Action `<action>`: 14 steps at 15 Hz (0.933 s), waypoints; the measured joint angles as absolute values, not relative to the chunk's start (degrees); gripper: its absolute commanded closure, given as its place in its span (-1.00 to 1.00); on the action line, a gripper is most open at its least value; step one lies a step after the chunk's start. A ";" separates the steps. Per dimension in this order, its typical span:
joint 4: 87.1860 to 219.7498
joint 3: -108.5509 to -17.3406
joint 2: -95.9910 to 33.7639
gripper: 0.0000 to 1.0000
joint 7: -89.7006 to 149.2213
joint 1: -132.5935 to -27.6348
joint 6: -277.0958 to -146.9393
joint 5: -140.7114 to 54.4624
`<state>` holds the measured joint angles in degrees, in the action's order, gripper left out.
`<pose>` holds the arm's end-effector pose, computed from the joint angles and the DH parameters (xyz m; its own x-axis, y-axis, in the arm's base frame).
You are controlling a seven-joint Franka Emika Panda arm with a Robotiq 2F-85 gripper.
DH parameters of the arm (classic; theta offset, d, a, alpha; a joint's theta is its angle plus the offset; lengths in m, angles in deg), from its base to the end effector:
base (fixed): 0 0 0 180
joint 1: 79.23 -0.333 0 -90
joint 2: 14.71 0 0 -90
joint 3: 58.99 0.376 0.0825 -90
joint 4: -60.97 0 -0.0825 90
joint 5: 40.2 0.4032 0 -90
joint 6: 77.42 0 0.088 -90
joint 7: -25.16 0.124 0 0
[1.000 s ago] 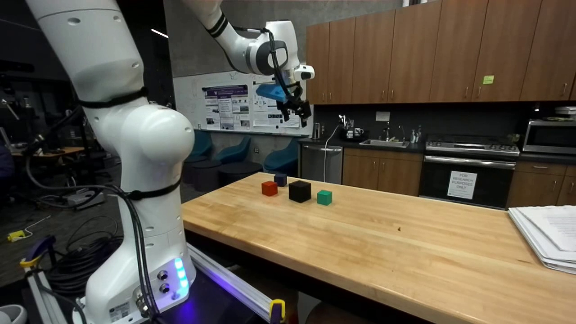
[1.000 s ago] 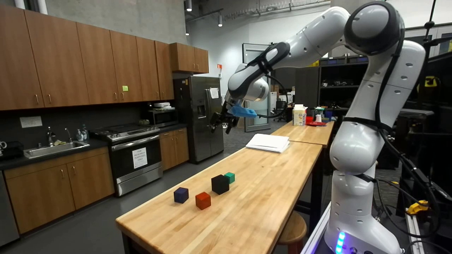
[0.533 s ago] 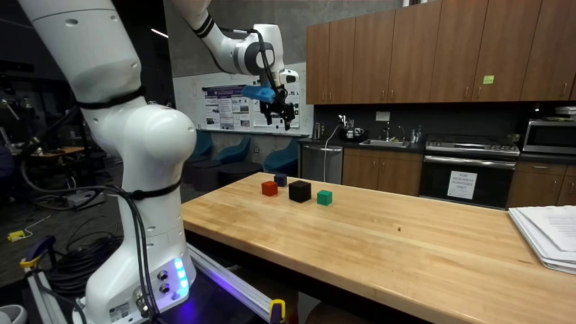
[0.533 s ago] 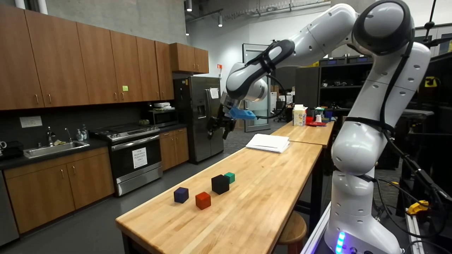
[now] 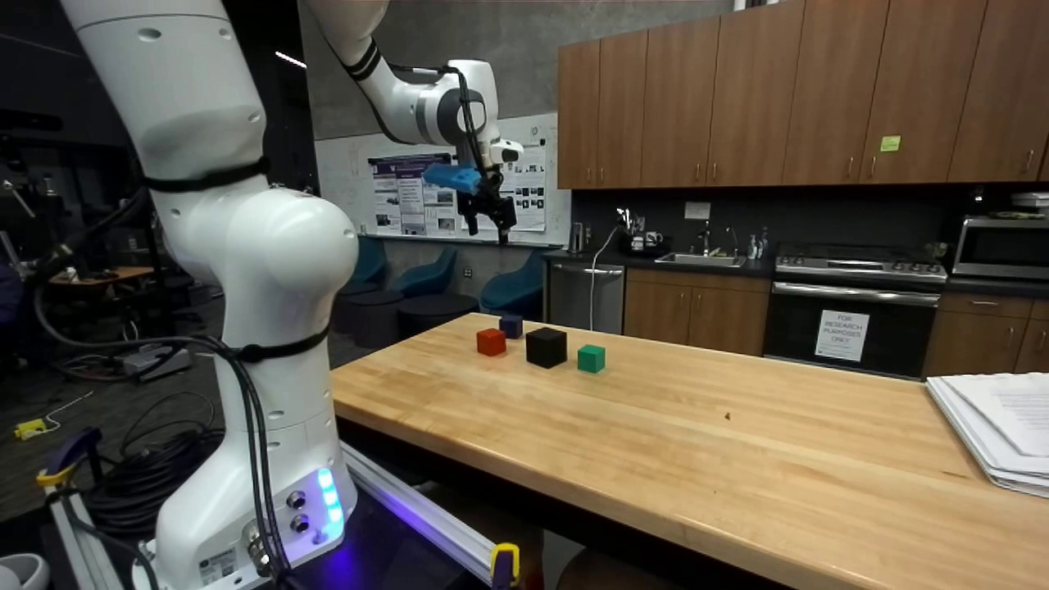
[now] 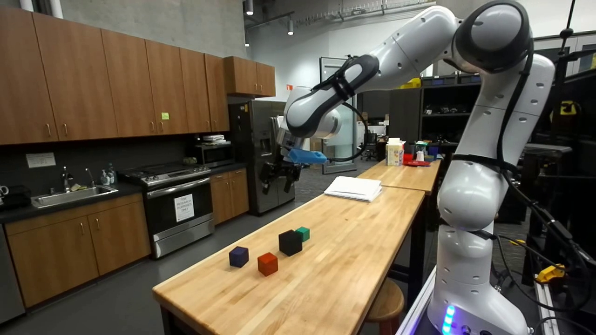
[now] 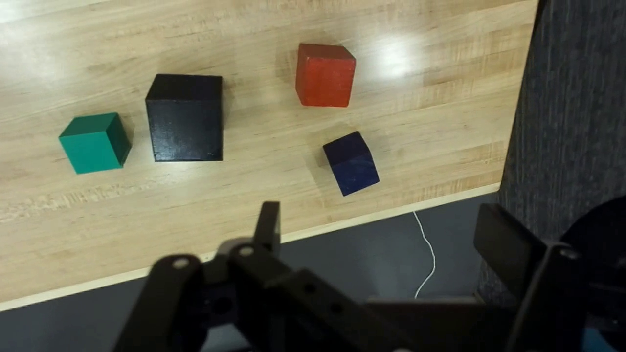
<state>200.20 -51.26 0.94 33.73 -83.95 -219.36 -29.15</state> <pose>0.4703 0.1080 0.4719 0.9549 -0.0860 0.2840 -0.0388 -0.9850 -0.1679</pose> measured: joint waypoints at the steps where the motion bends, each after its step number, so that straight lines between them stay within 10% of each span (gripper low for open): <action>1: 199.36 -50.63 -0.16 -1.00 34.63 -84.21 -219.18 -29.33; 14: 196.53 -50.24 -3.35 -1.00 35.20 -85.55 -218.50 -29.27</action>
